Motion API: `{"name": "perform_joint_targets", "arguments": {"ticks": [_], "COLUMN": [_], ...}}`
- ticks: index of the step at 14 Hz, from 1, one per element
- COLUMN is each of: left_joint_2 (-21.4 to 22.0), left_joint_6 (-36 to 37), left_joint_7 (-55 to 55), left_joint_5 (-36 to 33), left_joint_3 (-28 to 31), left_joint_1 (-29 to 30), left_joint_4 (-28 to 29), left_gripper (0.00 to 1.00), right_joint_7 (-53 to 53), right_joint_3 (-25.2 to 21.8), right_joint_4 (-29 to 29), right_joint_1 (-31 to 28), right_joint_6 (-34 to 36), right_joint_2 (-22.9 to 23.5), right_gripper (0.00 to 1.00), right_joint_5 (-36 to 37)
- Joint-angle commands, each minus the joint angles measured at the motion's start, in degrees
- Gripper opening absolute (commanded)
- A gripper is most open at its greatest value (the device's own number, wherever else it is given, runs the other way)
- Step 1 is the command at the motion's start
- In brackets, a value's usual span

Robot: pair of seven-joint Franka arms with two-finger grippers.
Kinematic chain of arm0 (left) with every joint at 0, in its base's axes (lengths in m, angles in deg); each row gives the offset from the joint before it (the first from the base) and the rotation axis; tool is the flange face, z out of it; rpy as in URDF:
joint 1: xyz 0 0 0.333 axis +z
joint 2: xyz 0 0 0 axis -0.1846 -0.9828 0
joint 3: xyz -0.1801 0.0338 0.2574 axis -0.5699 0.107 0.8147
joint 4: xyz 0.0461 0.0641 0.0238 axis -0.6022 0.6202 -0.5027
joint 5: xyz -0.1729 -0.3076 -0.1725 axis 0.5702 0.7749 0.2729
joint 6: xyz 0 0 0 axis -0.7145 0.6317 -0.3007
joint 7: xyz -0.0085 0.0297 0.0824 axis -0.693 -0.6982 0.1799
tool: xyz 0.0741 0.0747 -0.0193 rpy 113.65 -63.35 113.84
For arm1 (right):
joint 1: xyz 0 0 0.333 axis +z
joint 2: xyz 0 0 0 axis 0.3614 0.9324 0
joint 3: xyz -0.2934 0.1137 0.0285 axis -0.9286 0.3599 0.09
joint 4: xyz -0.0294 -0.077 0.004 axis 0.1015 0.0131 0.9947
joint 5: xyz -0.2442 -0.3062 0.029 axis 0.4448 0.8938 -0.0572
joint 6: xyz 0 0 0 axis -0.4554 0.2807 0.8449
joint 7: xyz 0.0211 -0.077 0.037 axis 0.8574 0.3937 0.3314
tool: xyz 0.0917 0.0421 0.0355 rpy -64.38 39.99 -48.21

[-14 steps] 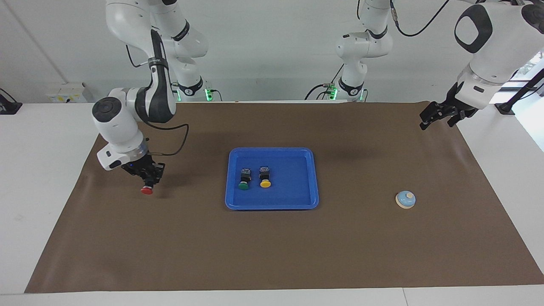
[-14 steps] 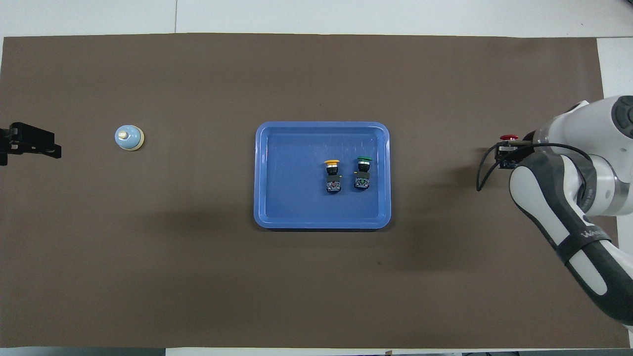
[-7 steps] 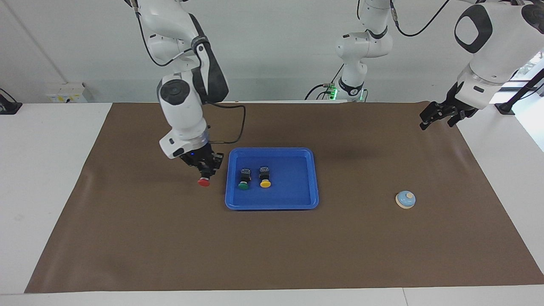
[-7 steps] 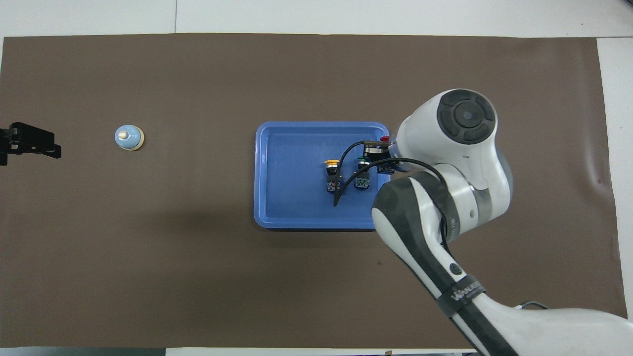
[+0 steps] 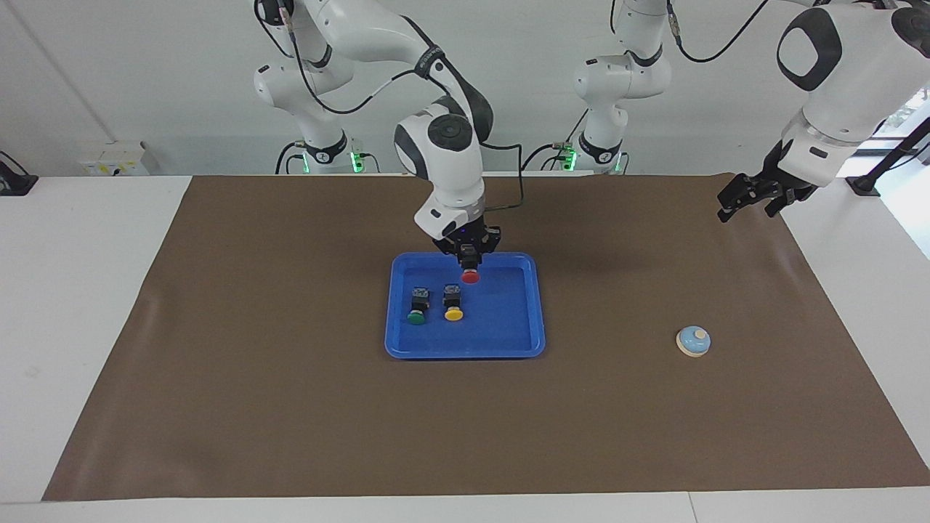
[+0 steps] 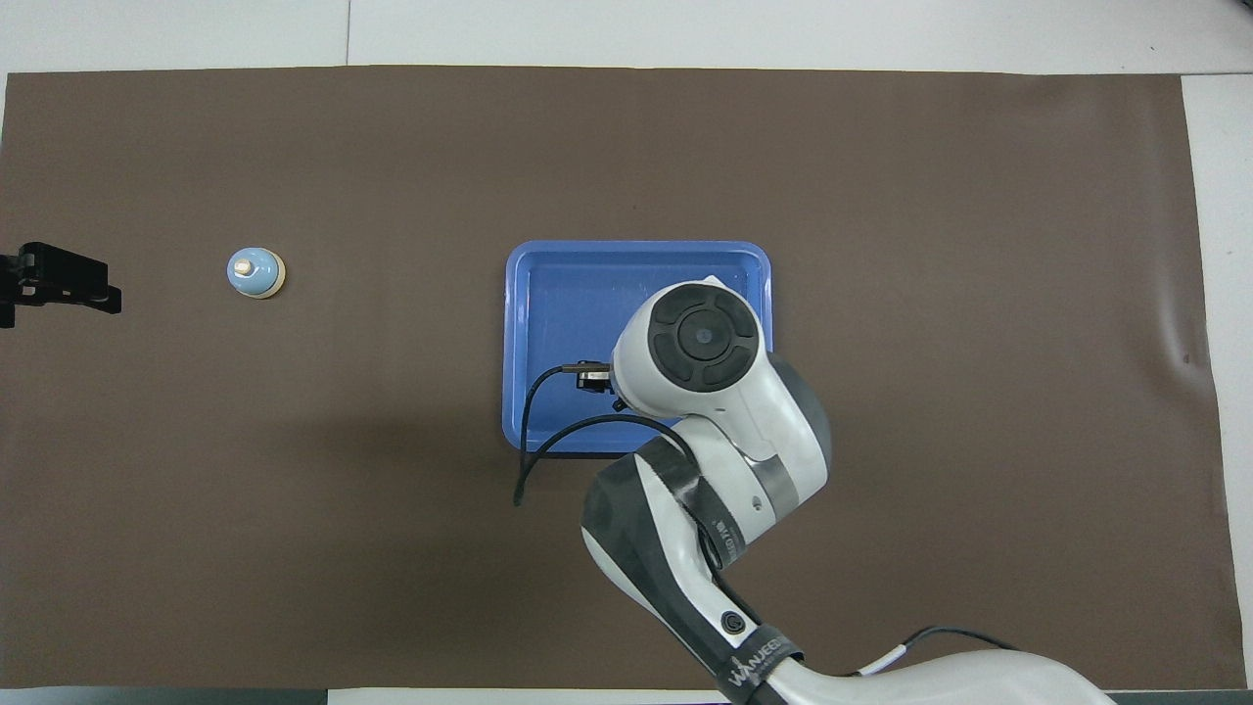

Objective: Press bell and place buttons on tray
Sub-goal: 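Carry the red button into the tray beside the yellow one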

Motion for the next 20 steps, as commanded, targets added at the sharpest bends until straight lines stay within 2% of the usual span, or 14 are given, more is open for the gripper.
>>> {"name": "perform_joint_targets", "arguments": {"ticks": [1, 4, 7, 8, 9, 10, 13, 15, 18, 20], "left_joint_2": [1.4, 1.4, 1.4, 1.4, 1.4, 1.4, 1.4, 1.4, 1.4, 1.4], "left_joint_6": [-0.1, -0.1, -0.1, -0.1, -0.1, -0.1, -0.1, -0.1, -0.1, -0.1], "left_joint_7": [0.4, 0.4, 0.4, 0.4, 0.4, 0.4, 0.4, 0.4, 0.4, 0.4], "left_joint_5": [-0.4, -0.4, -0.5, -0.5, -0.4, -0.5, -0.4, -0.5, -0.5, -0.4], "left_joint_3": [0.3, 0.3, 0.3, 0.3, 0.3, 0.3, 0.3, 0.3, 0.3, 0.3], "left_joint_1": [-0.4, -0.4, -0.4, -0.4, -0.4, -0.4, -0.4, -0.4, -0.4, -0.4], "left_joint_4": [1.4, 1.4, 1.4, 1.4, 1.4, 1.4, 1.4, 1.4, 1.4, 1.4], "left_gripper": [1.0, 1.0, 1.0, 1.0, 1.0, 1.0, 1.0, 1.0, 1.0, 1.0], "right_joint_7": [0.4, 0.4, 0.4, 0.4, 0.5, 0.6, 2.2, 2.5, 1.6, -3.8], "right_joint_3": [-0.4, -0.4, -0.4, -0.4, -0.4, -0.4, -0.4, -1.1, -1.1, -1.0], "right_joint_4": [-3.3, -2.3, -0.9, -0.9, -0.9, -1.1, -1.3, -1.5, -1.4, -1.4], "right_joint_1": [0.4, 0.5, 0.6, 0.5, 0.5, 0.6, 0.0, -1.1, -8.7, -14.3], "right_joint_6": [-4.0, -7.5, -8.7, -8.8, -8.7, -8.4, -7.6, -5.0, 1.9, 6.8], "right_joint_2": [5.2, 7.3, 7.2, 7.2, 7.2, 7.2, 6.7, 4.7, -1.1, -4.7], "right_gripper": [0.0, 0.0, 0.0, 0.13, 0.75, 1.0, 1.0, 1.0, 1.0, 1.0], "right_joint_5": [-0.2, 0.1, 0.0, 0.0, 0.0, 0.0, -0.1, -0.2, -0.1, -0.1]}}
